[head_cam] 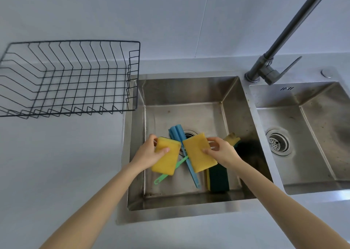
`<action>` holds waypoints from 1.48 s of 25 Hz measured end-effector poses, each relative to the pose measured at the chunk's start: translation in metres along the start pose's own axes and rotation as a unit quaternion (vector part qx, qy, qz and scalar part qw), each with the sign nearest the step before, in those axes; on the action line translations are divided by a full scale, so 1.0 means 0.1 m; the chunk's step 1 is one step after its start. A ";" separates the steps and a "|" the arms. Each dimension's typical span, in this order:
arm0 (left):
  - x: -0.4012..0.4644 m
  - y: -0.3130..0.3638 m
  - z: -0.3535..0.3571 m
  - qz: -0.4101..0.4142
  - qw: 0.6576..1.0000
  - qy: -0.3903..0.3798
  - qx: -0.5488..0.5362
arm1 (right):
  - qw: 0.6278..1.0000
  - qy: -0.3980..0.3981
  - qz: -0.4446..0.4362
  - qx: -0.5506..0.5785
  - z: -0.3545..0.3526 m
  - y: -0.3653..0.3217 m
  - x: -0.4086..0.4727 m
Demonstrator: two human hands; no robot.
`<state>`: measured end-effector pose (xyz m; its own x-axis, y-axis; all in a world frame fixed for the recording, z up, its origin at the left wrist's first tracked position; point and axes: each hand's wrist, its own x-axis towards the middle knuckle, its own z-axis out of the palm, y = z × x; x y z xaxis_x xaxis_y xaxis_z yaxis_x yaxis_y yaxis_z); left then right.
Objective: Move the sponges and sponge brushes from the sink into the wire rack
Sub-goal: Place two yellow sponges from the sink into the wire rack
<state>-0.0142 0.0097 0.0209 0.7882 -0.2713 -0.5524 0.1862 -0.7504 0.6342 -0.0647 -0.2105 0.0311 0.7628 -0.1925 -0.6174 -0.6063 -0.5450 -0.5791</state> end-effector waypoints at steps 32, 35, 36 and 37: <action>-0.75 0.03 -1.58 0.041 0.932 0.291 -0.213 | 0.979 0.046 -0.191 0.063 -0.19 -2.28 0.02; -0.66 -0.04 -1.75 0.036 0.927 0.302 -0.220 | 0.980 0.035 -0.189 0.054 -0.09 -2.58 0.20; -0.63 -0.06 -1.80 0.034 0.925 0.305 -0.223 | 0.981 0.036 -0.186 0.040 -0.06 -2.67 0.26; -0.61 -0.08 -1.86 0.031 0.923 0.307 -0.228 | 0.982 0.037 -0.183 0.026 -0.01 -2.77 0.32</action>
<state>0.0452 0.1442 0.1495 0.9636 0.1933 -0.1848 0.2466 -0.3746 0.8938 0.1280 -0.0671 0.1721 0.9451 -0.0515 -0.3228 -0.2971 -0.5473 -0.7825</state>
